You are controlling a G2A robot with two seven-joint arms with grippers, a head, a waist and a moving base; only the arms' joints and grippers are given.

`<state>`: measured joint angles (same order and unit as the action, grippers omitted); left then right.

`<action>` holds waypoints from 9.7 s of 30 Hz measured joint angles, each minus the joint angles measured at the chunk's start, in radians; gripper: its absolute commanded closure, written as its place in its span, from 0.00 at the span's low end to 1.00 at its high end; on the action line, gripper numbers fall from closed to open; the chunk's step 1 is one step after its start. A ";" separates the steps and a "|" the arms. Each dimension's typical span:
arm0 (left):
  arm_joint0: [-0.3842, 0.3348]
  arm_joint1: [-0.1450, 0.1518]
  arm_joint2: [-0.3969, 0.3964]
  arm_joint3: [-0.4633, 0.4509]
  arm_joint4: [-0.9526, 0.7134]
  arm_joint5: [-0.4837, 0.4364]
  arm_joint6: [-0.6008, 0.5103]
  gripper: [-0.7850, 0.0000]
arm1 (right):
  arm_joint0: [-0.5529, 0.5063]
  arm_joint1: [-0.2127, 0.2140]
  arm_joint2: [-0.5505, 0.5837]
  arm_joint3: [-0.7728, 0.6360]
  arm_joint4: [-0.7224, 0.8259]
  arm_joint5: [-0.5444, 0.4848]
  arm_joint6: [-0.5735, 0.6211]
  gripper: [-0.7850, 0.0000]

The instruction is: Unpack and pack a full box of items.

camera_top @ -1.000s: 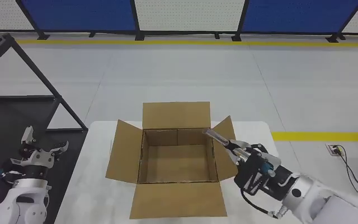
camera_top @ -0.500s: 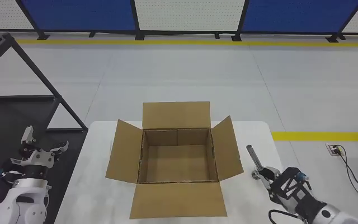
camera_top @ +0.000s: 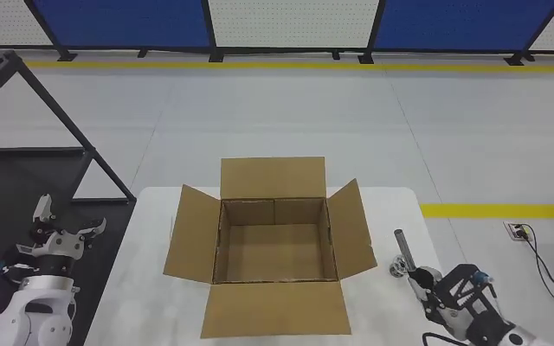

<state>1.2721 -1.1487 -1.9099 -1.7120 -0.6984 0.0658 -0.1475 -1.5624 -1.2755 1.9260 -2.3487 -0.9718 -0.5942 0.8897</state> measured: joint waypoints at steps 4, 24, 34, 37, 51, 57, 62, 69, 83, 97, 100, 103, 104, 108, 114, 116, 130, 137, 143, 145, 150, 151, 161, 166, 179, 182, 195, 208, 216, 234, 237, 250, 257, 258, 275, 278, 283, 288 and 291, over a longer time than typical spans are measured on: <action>0.000 0.000 0.000 0.000 0.000 0.000 0.000 0.00 | 0.003 0.005 -0.011 0.047 0.013 0.035 0.000 1.00; 0.000 0.000 0.000 0.000 0.000 0.000 0.000 0.00 | 0.096 0.075 -0.084 0.253 0.265 0.109 0.447 1.00; 0.000 0.000 0.000 0.000 0.000 0.000 0.000 0.00 | 0.258 0.102 -0.278 0.474 0.215 0.152 0.486 1.00; 0.000 0.000 0.000 0.000 0.000 0.000 0.000 0.00 | 0.301 0.106 -0.302 0.540 0.226 0.156 0.487 1.00; 0.000 0.000 0.000 0.000 0.000 0.000 0.000 0.00 | 0.334 0.129 -0.338 0.654 0.161 0.231 0.443 1.00; 0.000 0.000 0.000 0.000 0.000 0.000 0.000 0.00 | 0.354 0.137 -0.355 0.697 0.138 0.252 0.435 1.00; 0.000 0.000 0.000 0.000 0.000 0.000 0.000 0.00 | 0.364 0.143 -0.376 0.705 0.099 0.284 0.433 0.93; 0.000 0.000 0.000 0.000 0.000 0.000 0.000 0.00 | 0.377 0.150 -0.405 0.721 0.084 0.306 0.431 0.73; 0.000 0.000 0.000 0.000 0.000 0.000 0.000 0.00 | 0.355 0.167 -0.403 0.658 0.103 0.321 0.410 0.24; 0.000 0.000 0.000 0.000 0.000 0.000 0.000 0.00 | 0.197 0.190 -0.316 0.217 0.112 0.307 0.339 0.00; 0.000 0.000 0.000 0.000 0.000 0.000 0.000 0.00 | 0.177 0.192 -0.301 0.135 0.113 0.306 0.287 0.00; 0.000 0.000 0.000 0.000 0.000 0.000 0.000 0.00 | 0.164 0.193 -0.291 0.064 0.102 0.310 0.220 0.00; 0.000 0.000 0.000 0.000 0.000 0.000 0.000 0.00 | 0.159 0.193 -0.291 0.042 0.100 0.306 0.194 0.00; 0.000 0.000 0.000 0.000 0.000 0.000 0.000 0.00 | 0.154 0.194 -0.293 0.030 0.098 0.299 0.178 0.00; 0.000 0.000 0.000 0.000 0.000 0.000 0.000 0.00 | 0.154 0.194 -0.293 0.031 0.098 0.299 0.179 0.00; 0.000 0.000 0.000 0.000 0.000 0.000 0.000 0.00 | 0.154 0.194 -0.293 0.031 0.098 0.299 0.179 0.00; 0.009 0.000 0.003 -0.004 0.009 0.000 -0.011 0.00 | 0.142 0.194 -0.292 0.043 0.094 0.320 0.056 0.00; 0.038 0.006 -0.004 -0.009 0.037 0.004 -0.103 0.00 | 0.142 0.200 -0.255 0.028 0.115 0.296 0.027 0.00; 0.074 0.015 -0.028 -0.010 0.032 0.015 -0.263 0.00 | 0.111 0.208 -0.175 0.019 0.152 0.257 0.034 0.00; 0.084 0.018 -0.040 -0.009 0.024 0.022 -0.311 0.00 | 0.094 0.213 -0.148 0.019 0.157 0.225 0.071 0.00; 0.083 0.019 -0.046 -0.007 -0.015 0.037 -0.334 0.00 | 0.043 0.223 -0.117 0.038 0.137 0.175 0.136 0.00; 0.082 0.020 -0.046 -0.008 -0.023 0.042 -0.338 0.00 | 0.032 0.225 -0.118 0.045 0.121 0.164 0.147 0.00; 0.078 0.020 -0.048 -0.017 -0.065 0.055 -0.318 0.00 | 0.000 0.237 -0.198 0.164 0.016 0.085 0.216 0.00; 0.078 0.020 -0.048 -0.017 -0.064 0.054 -0.319 0.00 | 0.000 0.237 -0.198 0.162 0.016 0.085 0.215 0.00; 0.100 0.019 -0.060 -0.021 -0.087 0.051 -0.292 0.00 | 0.134 0.238 -0.352 0.369 -0.020 0.089 0.191 0.00; 0.100 0.019 -0.061 -0.022 -0.088 0.053 -0.291 0.00 | 0.194 0.235 -0.404 0.447 -0.023 0.107 0.189 0.00; 0.100 0.019 -0.061 -0.022 -0.087 0.052 -0.291 0.00 | 0.248 0.244 -0.427 0.578 -0.036 0.126 0.178 0.53; 0.100 0.019 -0.061 -0.022 -0.087 0.052 -0.291 0.00 | 0.285 0.248 -0.468 0.648 -0.033 0.150 0.169 0.60; 0.100 0.019 -0.061 -0.022 -0.087 0.052 -0.291 0.00 | 0.314 0.250 -0.492 0.682 -0.030 0.162 0.172 0.71; 0.100 0.019 -0.061 -0.022 -0.087 0.052 -0.291 0.00 | 0.171 0.276 -0.344 0.490 -0.010 0.189 0.089 1.00; 0.100 0.019 -0.061 -0.022 -0.087 0.052 -0.291 0.00 | 0.079 0.282 -0.245 0.371 0.012 0.200 0.060 1.00; 0.100 0.019 -0.061 -0.022 -0.087 0.052 -0.291 0.00 | -0.168 0.278 0.082 -0.002 0.221 0.211 -0.086 1.00; 0.100 0.019 -0.061 -0.022 -0.087 0.052 -0.291 0.00 | -0.140 0.283 0.081 -0.001 0.230 0.161 -0.093 1.00; 0.100 0.019 -0.061 -0.022 -0.087 0.052 -0.291 0.00 | -0.141 0.283 0.081 -0.001 0.230 0.161 -0.093 1.00; 0.100 0.019 -0.061 -0.022 -0.087 0.052 -0.291 0.00 | 0.045 0.301 -0.054 -0.001 0.134 0.057 -0.169 1.00; 0.100 0.019 -0.061 -0.022 -0.087 0.052 -0.291 0.00 | 0.180 0.309 -0.157 -0.001 0.118 0.083 -0.112 1.00; 0.100 0.019 -0.061 -0.022 -0.087 0.052 -0.291 0.00 | 0.425 0.309 -0.356 -0.001 0.142 0.184 -0.016 1.00; 0.100 0.019 -0.061 -0.022 -0.087 0.052 -0.291 0.00 | 0.653 0.291 -0.568 0.044 0.194 0.300 0.031 1.00; 0.100 0.019 -0.061 -0.022 -0.087 0.052 -0.291 0.00 | 0.779 0.275 -0.674 0.140 0.287 0.322 0.023 1.00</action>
<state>1.3720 -1.1296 -1.9706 -1.7338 -0.7856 0.1181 -0.4385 -0.7836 -1.0010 1.2523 -2.2091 -0.6850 -0.2726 0.9122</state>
